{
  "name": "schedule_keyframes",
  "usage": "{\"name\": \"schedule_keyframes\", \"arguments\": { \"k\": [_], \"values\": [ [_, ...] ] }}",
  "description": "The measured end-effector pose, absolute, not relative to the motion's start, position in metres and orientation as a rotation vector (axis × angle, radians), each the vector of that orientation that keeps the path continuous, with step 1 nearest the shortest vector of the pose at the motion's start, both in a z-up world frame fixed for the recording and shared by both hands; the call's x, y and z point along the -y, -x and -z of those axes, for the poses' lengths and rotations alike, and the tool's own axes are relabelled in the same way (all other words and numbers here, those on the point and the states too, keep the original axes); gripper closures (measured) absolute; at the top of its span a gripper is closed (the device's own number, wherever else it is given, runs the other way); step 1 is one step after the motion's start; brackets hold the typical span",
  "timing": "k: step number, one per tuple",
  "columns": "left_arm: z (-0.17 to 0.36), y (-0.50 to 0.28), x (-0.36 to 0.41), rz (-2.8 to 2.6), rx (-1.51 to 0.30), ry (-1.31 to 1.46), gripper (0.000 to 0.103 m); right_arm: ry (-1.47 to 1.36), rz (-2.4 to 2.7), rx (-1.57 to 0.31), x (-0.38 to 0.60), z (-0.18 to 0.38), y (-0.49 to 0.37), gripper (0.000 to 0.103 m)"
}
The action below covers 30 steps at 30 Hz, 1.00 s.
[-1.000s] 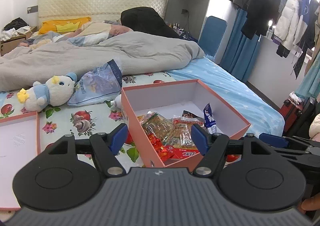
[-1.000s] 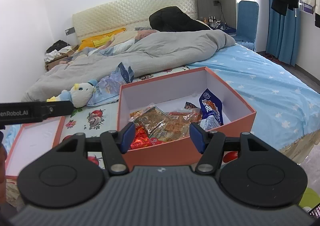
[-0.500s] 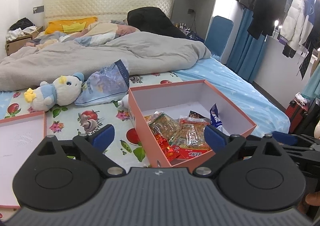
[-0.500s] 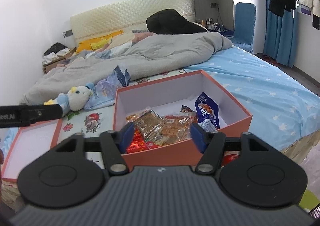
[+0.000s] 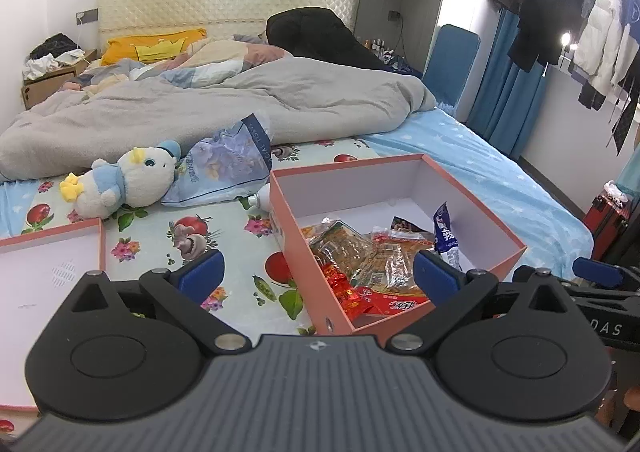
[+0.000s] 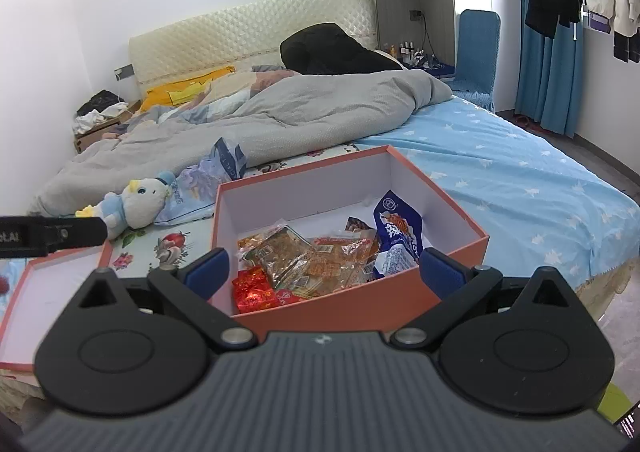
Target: Organize snacks
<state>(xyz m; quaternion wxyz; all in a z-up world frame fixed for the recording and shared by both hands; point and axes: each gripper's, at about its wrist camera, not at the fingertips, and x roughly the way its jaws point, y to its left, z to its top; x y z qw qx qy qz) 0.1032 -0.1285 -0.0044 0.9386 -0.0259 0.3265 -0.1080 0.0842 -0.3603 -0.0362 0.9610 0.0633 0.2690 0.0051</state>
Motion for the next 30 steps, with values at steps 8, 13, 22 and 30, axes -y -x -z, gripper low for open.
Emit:
{"name": "schedule_keyframes", "arguments": {
  "k": [8,13,22,30],
  "values": [
    [0.0030,-0.1020,0.1318,0.219,-0.665,0.041,0.000,-0.123,-0.016,-0.541,0.3597,0.0354,-0.0828,0.000],
    [0.0028,-0.1014,0.1315,0.215,-0.658,0.046,0.000,-0.125,-0.020,-0.538,0.3607,0.0345,-0.0827,0.000],
    [0.0018,-0.1010,0.1312,0.207,-0.655,0.055,0.000,-0.124,-0.020,-0.532,0.3610,0.0328,-0.0829,0.000],
    [-0.0018,-0.1013,0.1314,0.211,-0.656,0.055,0.000,-0.125,-0.014,-0.524,0.3614,0.0311,-0.0815,0.000]
  ]
}}
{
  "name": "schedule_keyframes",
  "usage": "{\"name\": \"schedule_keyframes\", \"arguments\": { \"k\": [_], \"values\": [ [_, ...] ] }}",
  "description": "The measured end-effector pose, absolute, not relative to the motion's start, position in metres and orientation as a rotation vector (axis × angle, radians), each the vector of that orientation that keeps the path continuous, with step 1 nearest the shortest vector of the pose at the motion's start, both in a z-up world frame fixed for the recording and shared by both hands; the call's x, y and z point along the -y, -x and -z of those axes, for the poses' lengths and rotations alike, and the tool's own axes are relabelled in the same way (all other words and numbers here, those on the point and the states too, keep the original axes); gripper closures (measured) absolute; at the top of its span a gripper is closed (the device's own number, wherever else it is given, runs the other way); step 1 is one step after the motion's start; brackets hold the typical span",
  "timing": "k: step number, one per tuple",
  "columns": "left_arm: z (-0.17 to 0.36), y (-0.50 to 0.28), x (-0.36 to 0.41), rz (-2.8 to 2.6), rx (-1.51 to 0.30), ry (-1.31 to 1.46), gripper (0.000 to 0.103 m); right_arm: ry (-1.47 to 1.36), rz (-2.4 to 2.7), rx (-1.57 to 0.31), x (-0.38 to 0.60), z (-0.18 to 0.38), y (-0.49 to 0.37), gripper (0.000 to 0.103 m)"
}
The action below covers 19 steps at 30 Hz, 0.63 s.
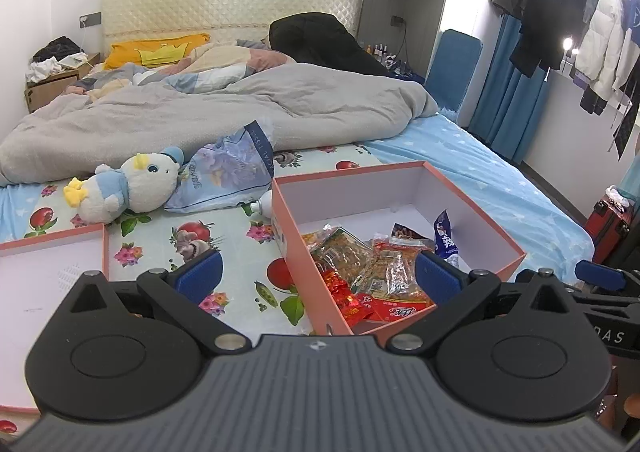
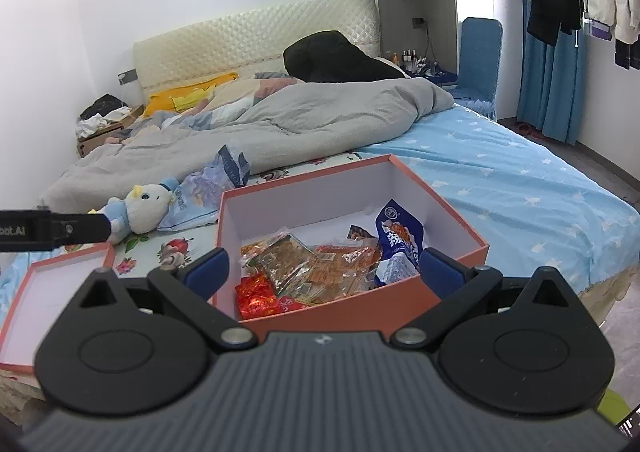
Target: Organize snacks
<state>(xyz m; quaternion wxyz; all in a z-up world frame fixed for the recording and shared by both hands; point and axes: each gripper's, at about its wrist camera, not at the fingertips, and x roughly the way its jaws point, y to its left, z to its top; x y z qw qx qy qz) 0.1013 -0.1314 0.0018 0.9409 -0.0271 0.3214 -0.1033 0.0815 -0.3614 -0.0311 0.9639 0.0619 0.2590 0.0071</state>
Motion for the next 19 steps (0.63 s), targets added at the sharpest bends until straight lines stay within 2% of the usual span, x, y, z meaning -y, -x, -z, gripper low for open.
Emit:
{"name": "schedule_keyframes", "arguments": {
  "k": [19],
  "values": [
    [-0.0090,-0.1013,0.1337,0.211,-0.659,0.055,0.000,-0.131,-0.020,-0.532,0.3609,0.0301,-0.0811,0.000]
  ]
}}
